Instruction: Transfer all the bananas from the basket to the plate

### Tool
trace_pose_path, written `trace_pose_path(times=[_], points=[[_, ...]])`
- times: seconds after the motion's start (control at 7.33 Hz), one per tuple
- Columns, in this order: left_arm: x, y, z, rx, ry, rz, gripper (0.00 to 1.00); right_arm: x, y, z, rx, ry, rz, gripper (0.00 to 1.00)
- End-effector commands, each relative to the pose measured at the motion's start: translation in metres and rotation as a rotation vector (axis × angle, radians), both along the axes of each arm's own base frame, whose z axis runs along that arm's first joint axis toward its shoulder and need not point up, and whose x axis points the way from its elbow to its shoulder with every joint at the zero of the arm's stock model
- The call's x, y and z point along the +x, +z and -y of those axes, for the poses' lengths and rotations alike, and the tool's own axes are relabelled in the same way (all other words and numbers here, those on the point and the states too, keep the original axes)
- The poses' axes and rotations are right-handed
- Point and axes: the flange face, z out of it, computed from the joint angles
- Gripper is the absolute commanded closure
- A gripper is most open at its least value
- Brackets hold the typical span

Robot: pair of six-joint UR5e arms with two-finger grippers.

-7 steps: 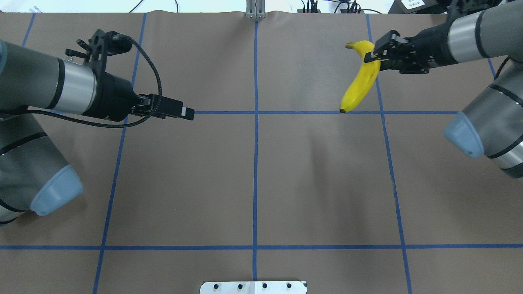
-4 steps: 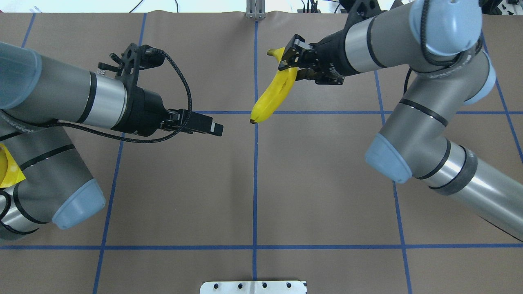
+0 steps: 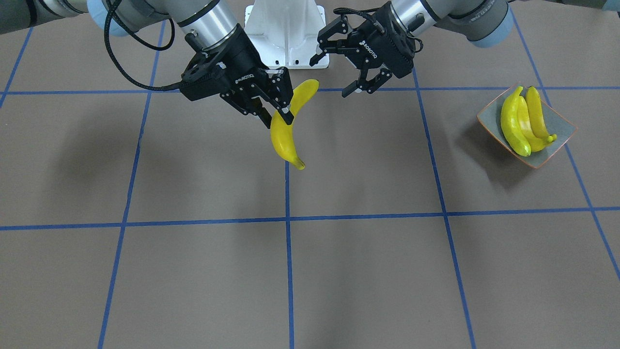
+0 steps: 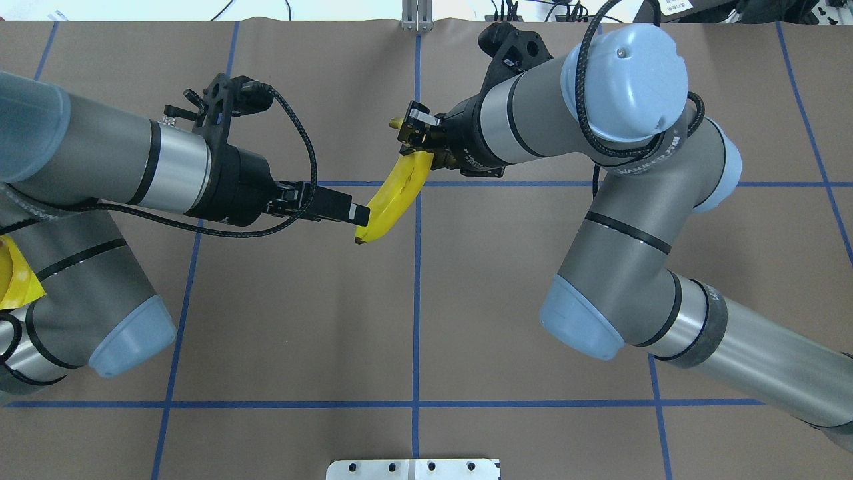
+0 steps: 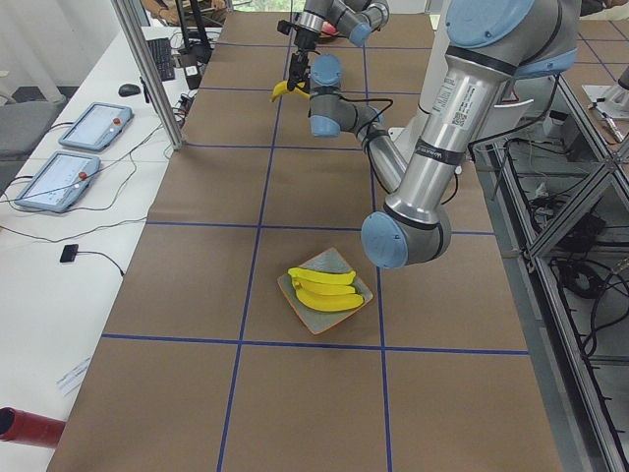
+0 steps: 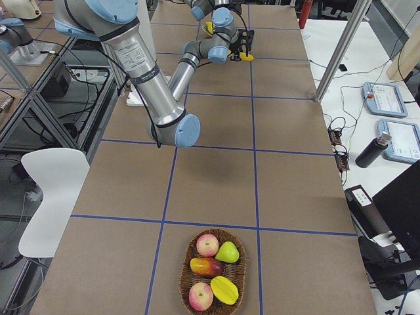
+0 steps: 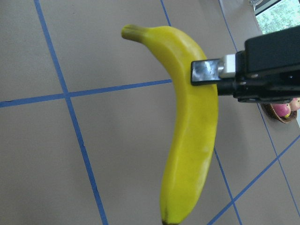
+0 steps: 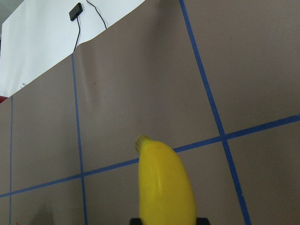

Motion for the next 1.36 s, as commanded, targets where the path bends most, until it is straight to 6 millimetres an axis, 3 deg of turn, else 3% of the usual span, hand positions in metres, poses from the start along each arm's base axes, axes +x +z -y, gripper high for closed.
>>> trace_pose_path(times=[0.0, 0.55, 0.68, 0.82, 0.96, 1.09, 1.23], points=[[0.001, 0.0, 0.0, 0.003, 0.002, -0.002, 0.0, 0.001, -0.014, -0.017, 0.021, -0.017, 0.029, 1.0], [0.019, -0.005, -0.019, 0.022, 0.049, -0.026, 0.04, -0.008, -0.026, -0.027, 0.032, -0.019, 0.045, 1.0], [0.018, -0.007, -0.022, 0.036, 0.052, -0.047, 0.34, -0.011, -0.026, -0.03, 0.034, -0.024, 0.046, 1.0], [0.017, -0.007, -0.022, 0.041, 0.052, -0.05, 0.76, -0.013, -0.025, -0.032, 0.033, -0.029, 0.045, 1.0], [0.016, -0.008, -0.022, 0.043, 0.051, -0.053, 1.0, -0.013, -0.026, -0.034, 0.035, -0.032, 0.047, 1.0], [0.017, -0.006, -0.021, 0.042, 0.051, -0.048, 1.0, -0.014, -0.026, -0.034, 0.038, -0.036, 0.048, 1.0], [0.017, -0.003, -0.021, 0.037, 0.051, -0.042, 1.0, -0.014, -0.026, -0.034, 0.049, -0.032, 0.044, 0.12]])
